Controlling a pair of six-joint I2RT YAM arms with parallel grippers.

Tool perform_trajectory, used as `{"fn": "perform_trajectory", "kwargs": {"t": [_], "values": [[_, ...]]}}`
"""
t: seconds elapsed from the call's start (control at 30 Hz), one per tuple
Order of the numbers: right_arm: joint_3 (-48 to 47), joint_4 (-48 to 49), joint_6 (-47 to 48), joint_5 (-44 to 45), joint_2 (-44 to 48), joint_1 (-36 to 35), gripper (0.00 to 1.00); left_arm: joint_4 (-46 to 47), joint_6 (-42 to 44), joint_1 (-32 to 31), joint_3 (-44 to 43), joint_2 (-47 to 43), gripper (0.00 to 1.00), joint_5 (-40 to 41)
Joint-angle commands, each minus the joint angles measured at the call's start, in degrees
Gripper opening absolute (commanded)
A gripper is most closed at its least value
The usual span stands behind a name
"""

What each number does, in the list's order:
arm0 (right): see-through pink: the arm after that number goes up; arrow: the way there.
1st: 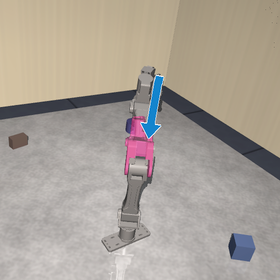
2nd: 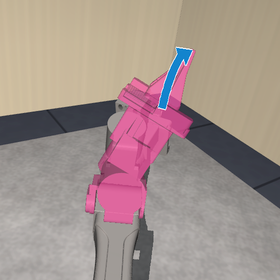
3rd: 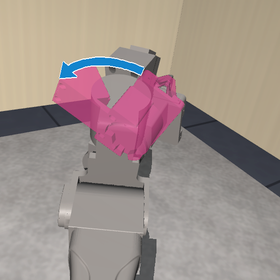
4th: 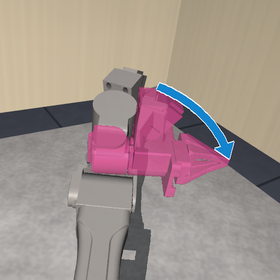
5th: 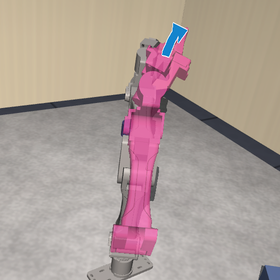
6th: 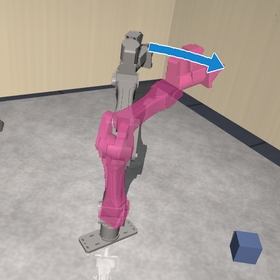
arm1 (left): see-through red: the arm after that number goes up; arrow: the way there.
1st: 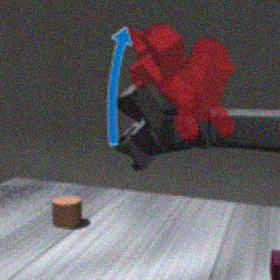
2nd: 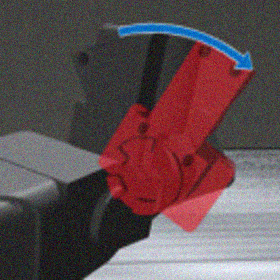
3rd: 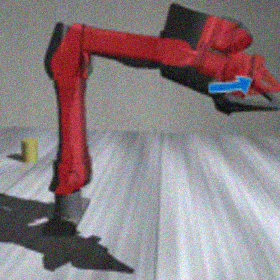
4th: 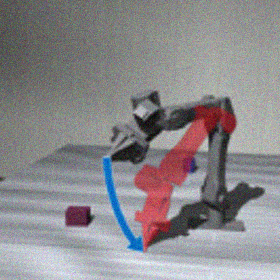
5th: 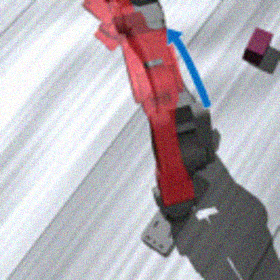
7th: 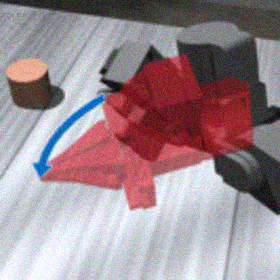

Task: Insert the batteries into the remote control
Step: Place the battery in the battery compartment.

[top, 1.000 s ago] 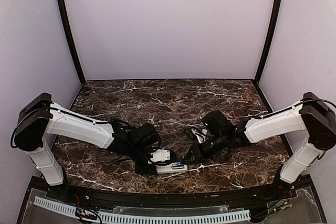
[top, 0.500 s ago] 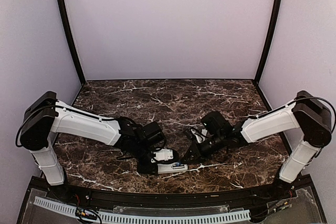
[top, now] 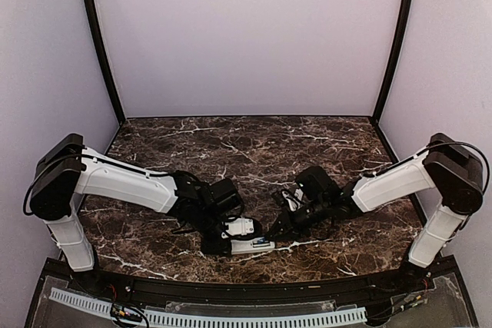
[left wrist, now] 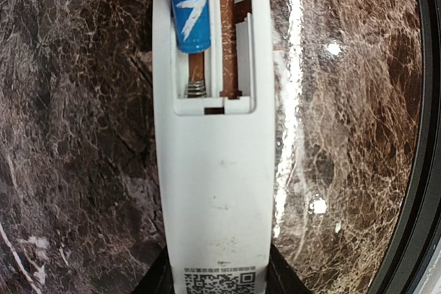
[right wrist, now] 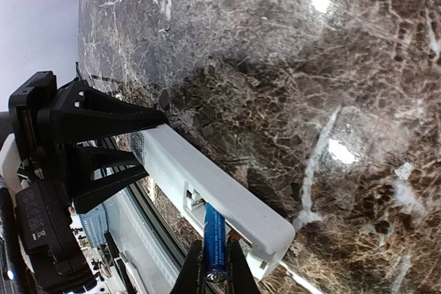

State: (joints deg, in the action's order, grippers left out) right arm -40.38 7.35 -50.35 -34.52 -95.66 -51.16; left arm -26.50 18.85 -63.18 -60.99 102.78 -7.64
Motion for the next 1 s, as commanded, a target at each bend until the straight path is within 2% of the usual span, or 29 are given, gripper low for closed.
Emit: {"fn": "perform_trajectory", "kwargs": {"t": [0.0, 0.13, 0.47, 0.8, 0.97], "values": [[2.2, 1.6, -2.2, 2.6, 1.3, -0.3, 0.0, -2.8, -1.3, -0.4, 0.6, 2.5, 0.18, 0.2], [2.3, 2.6, -3.5, 4.1, 1.0, -1.6, 0.0, -3.0, -1.6, -0.4, 0.4, 2.5, 0.19, 0.3], [3.3, 9.1, -7.9, 5.3, -3.2, -2.5, 0.0, -3.7, -2.8, -0.4, -1.1, 2.8, 0.29, -0.1], [4.7, 9.2, -8.4, 6.3, -3.5, -3.3, 0.0, -3.9, -3.7, -0.2, -3.9, 2.1, 0.54, -2.6], [5.6, 9.3, -8.1, 7.2, -3.5, -3.4, 0.0, -1.8, -5.1, 0.4, -5.6, 0.8, 0.59, -6.6]]}}
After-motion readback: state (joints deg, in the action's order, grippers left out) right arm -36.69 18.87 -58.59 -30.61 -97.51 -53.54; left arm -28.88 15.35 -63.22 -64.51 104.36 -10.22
